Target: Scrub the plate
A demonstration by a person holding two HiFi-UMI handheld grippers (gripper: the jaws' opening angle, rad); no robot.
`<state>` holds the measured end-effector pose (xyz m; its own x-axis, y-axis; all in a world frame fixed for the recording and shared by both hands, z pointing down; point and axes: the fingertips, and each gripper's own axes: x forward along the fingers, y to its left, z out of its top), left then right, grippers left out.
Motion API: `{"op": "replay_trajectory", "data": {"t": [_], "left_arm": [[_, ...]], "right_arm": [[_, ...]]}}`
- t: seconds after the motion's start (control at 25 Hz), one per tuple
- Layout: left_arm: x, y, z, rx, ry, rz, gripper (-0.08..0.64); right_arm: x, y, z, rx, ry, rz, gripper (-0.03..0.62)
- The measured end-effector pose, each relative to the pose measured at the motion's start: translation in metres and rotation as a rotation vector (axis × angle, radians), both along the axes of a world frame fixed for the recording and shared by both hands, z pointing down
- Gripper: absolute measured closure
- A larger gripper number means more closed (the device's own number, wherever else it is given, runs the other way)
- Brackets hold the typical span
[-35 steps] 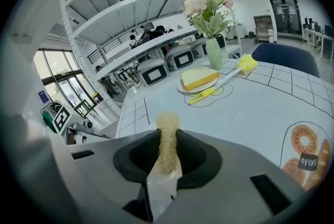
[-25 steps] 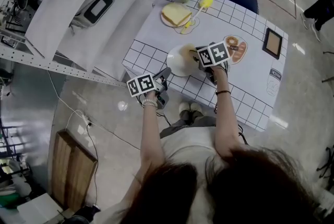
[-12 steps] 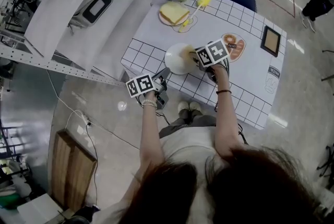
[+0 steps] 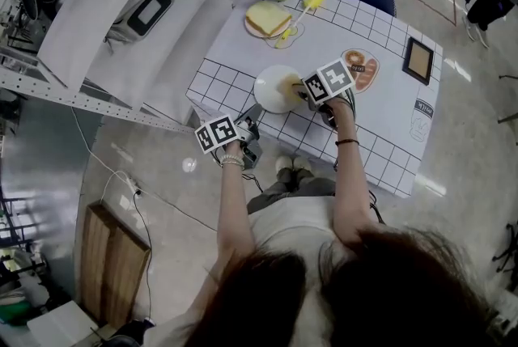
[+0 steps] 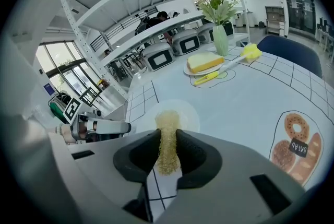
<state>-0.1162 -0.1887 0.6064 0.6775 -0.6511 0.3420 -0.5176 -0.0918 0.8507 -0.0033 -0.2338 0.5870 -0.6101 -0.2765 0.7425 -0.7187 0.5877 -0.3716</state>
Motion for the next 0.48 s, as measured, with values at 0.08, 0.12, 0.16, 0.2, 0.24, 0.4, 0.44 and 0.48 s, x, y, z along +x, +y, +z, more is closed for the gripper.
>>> {"op": "replay_trajectory", "data": {"t": [0.08,0.12,0.16,0.2,0.24,0.4,0.44,0.48], "left_arm": [[0.0,0.001,0.001,-0.003,0.004,-0.006,0.549],[0.0,0.002,0.001,-0.004,0.008,-0.01,0.549],[0.0,0.002,0.001,-0.004,0.012,-0.015,0.549],[0.0,0.002,0.001,-0.003,0.016,-0.02,0.549],[0.0,0.002,0.001,-0.002,0.018,-0.023,0.549],[0.002,0.003,0.002,0.0,0.014,-0.026,0.549],[0.002,0.004,0.002,0.001,0.016,-0.028,0.549],[0.002,0.004,0.001,0.002,0.018,-0.032,0.549]], "right_arm": [[0.0,0.003,0.0,-0.006,-0.003,-0.006,0.512],[0.0,0.005,0.001,-0.01,-0.004,-0.01,0.512],[-0.001,0.006,0.001,-0.014,-0.006,-0.014,0.512],[-0.001,0.008,0.001,-0.018,-0.008,-0.018,0.512],[-0.002,0.009,0.001,-0.022,-0.011,-0.022,0.512],[-0.004,0.015,0.002,-0.039,-0.023,-0.039,0.512],[-0.005,0.016,0.002,-0.043,-0.024,-0.045,0.512],[-0.006,0.017,0.002,-0.046,-0.026,-0.051,0.512]]}}
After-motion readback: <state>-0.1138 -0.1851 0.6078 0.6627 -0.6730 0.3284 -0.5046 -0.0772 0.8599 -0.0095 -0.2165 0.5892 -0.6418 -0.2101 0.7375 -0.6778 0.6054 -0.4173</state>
